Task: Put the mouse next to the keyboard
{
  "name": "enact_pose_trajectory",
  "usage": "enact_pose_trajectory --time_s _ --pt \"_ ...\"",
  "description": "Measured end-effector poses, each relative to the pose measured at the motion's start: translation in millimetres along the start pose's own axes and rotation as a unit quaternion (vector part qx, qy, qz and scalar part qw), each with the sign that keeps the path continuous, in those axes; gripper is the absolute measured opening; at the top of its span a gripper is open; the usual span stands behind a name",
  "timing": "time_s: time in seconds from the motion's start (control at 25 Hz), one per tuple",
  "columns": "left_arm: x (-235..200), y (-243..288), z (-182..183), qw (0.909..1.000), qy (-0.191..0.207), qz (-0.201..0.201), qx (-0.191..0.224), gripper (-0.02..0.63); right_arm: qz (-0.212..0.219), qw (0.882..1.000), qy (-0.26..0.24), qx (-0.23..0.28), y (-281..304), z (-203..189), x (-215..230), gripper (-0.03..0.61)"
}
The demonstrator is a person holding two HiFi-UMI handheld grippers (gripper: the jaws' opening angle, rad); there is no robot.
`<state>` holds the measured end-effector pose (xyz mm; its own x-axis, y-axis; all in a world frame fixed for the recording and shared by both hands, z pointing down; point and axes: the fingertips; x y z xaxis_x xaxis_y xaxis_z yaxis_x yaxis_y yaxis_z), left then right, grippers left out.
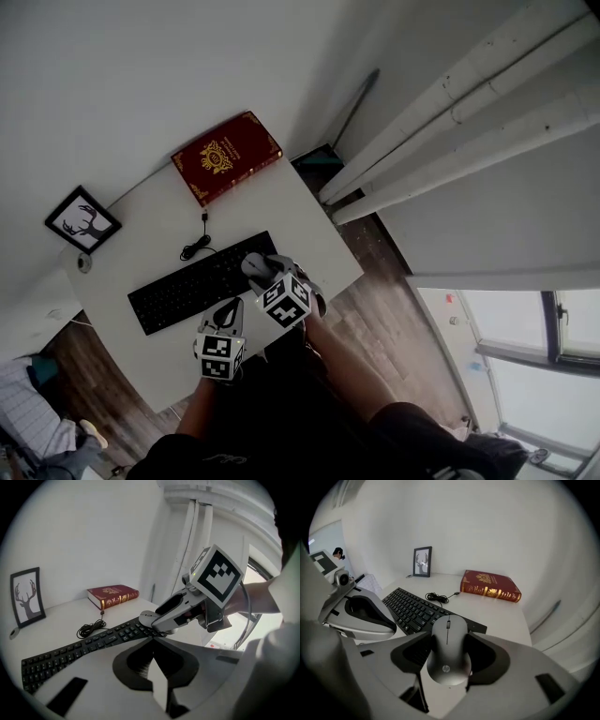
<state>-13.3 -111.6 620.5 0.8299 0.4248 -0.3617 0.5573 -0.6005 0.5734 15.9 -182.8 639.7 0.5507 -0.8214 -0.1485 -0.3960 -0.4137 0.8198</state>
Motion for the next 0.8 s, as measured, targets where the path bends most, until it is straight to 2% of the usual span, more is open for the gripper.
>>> enact_pose_trajectory --time_s 0.44,0.8 --pt "22 49 20 0.9988 0.026 -0.034 -0.024 0.002 -0.028 0.998 0.048 -0.014 -1 -30 58 0.258" --pt "29 67 27 0.9971 0.043 -0.045 -0.043 0.002 -0.048 0.992 0.114 -0.03 9 -44 90 0.258"
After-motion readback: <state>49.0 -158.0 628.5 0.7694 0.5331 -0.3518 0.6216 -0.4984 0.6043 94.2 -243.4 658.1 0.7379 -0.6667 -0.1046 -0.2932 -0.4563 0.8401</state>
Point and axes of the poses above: the fingertips, and each gripper's own axes: y forward along the fingers, x to its right, z out of its top, and after that the axes turned 12 degrees about -z, right-handed
